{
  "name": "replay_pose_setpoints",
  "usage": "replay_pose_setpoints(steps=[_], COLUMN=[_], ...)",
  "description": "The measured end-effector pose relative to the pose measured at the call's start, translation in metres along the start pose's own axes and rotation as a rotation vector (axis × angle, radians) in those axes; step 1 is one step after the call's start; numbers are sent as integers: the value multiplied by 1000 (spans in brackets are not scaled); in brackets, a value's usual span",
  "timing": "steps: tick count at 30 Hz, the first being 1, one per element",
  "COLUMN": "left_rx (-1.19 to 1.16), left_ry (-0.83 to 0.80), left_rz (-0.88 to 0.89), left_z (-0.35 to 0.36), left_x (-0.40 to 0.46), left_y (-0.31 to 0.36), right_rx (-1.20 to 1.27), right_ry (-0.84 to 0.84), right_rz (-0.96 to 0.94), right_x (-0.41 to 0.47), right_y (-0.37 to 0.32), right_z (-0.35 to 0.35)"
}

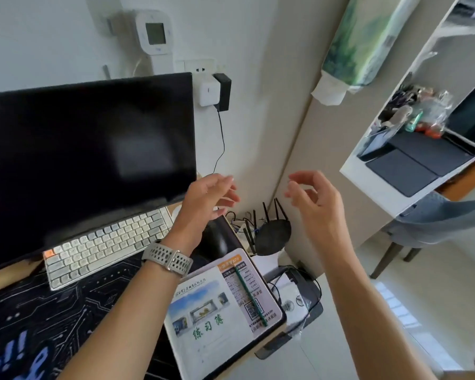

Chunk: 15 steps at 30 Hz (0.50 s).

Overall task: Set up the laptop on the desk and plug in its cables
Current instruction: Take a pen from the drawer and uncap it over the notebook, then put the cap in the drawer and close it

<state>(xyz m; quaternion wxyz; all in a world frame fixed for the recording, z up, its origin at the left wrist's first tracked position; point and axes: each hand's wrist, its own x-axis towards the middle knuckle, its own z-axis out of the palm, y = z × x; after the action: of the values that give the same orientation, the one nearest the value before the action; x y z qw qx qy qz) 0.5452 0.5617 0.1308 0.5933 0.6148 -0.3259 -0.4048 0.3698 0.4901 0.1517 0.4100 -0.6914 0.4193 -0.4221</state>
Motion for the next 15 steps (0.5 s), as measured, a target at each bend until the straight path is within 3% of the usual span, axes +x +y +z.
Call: replay_pose_setpoints(steps=[15], left_rx=[75], left_ry=[371], left_rz=[279], left_z=[24], left_x=[-159], left_y=[70], right_rx=[235], right_ry=[-198], right_rz=[-235], right_x=[-70], right_y=[-62], right_z=[-88])
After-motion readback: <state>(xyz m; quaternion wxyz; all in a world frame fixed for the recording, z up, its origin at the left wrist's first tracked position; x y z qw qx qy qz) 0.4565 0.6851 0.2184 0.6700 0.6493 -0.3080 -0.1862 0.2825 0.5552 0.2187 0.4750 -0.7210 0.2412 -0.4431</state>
